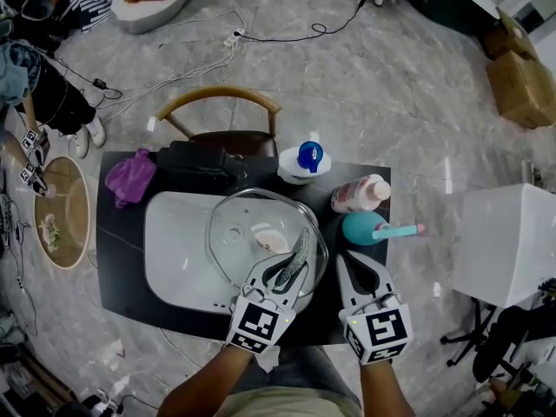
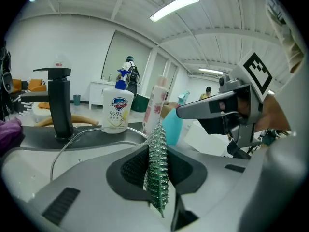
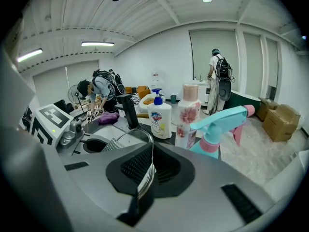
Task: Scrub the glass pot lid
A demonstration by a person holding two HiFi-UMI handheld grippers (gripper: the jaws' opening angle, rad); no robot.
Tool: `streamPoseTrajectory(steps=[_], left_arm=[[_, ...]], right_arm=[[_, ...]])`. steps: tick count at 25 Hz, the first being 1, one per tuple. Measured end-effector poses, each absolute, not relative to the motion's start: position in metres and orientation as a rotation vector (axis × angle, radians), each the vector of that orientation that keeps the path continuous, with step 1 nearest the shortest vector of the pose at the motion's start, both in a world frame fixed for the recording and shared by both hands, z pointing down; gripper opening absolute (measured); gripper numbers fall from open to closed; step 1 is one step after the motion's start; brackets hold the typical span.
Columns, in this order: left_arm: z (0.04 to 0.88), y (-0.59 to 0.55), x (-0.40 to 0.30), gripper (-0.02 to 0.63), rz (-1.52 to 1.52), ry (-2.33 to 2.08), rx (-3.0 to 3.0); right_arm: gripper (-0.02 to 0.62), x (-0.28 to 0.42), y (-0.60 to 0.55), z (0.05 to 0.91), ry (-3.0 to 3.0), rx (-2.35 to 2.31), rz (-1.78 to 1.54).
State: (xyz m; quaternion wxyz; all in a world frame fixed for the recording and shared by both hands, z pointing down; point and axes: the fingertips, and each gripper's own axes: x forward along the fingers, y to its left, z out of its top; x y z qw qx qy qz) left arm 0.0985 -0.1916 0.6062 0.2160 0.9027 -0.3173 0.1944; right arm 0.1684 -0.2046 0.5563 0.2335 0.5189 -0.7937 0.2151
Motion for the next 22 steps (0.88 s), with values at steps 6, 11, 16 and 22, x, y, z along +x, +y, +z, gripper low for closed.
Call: streamPoseTrajectory(steps=[6, 11, 16, 22], left_arm=[[0.597, -0.185, 0.109, 0.092, 0.489, -0.841, 2.499], [0.602, -0.188, 0.098, 0.092, 0.502, -0.871, 2.502], [0.62, -0.198, 0.065, 0.091, 0.547, -0.951, 2.465], [0.649, -0.209, 0.009, 0.092, 0.611, -1.073, 2.374]], right_arm=[[0.026, 0.173, -0.202, 0.556, -2.182, 1.424, 0.587], [0.026, 0.17, -0.205, 0.555, -2.188, 1.416, 0.579], [0.026, 0.164, -0.205, 0.56, -2.187, 1.388, 0.574], [0.026, 0.149, -0.203, 0.568, -2.192, 1.35, 0.578]])
